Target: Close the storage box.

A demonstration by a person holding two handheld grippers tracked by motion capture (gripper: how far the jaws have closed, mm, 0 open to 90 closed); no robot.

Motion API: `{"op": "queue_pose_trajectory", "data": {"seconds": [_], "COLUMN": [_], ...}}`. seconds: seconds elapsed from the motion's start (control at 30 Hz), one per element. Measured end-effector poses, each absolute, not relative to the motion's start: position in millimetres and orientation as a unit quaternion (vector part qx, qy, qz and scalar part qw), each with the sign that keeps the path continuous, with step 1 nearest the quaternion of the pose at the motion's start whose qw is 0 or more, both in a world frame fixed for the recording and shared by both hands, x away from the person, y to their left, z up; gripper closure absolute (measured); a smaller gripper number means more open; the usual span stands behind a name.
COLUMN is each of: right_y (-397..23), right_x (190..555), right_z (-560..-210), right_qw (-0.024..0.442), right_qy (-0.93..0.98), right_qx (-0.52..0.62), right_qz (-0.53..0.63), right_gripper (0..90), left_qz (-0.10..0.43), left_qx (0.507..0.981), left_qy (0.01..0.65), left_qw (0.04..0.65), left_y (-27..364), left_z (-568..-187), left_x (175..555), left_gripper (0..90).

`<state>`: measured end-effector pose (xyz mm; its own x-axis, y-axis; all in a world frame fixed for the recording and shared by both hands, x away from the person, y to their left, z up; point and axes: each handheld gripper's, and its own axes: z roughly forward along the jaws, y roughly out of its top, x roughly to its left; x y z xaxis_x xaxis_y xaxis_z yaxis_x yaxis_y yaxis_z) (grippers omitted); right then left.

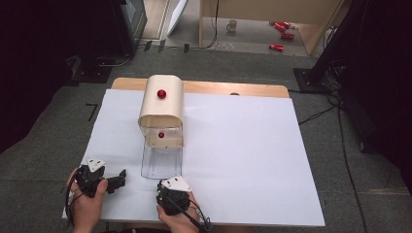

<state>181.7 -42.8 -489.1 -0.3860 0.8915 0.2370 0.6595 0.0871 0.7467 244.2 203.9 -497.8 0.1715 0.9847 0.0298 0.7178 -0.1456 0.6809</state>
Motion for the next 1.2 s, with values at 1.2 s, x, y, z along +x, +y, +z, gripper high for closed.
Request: {"op": "queue_pose_trajectory", "data": {"seconds": [1.2], "right_y": [-44], "right_x": [229], "right_z": [-459], "right_qw": [0.169], "right_qy": [0.720], "right_qx": [0.525], "right_qz": [0.421], "right_gripper": [75.1], "left_qz": [0.246], "left_qx": [0.716], "left_qy": [0.595], "left_qw": [0.271], "left_y": [204], "left_z": [-498], "left_x": [244], "left_gripper": [0.0]}}
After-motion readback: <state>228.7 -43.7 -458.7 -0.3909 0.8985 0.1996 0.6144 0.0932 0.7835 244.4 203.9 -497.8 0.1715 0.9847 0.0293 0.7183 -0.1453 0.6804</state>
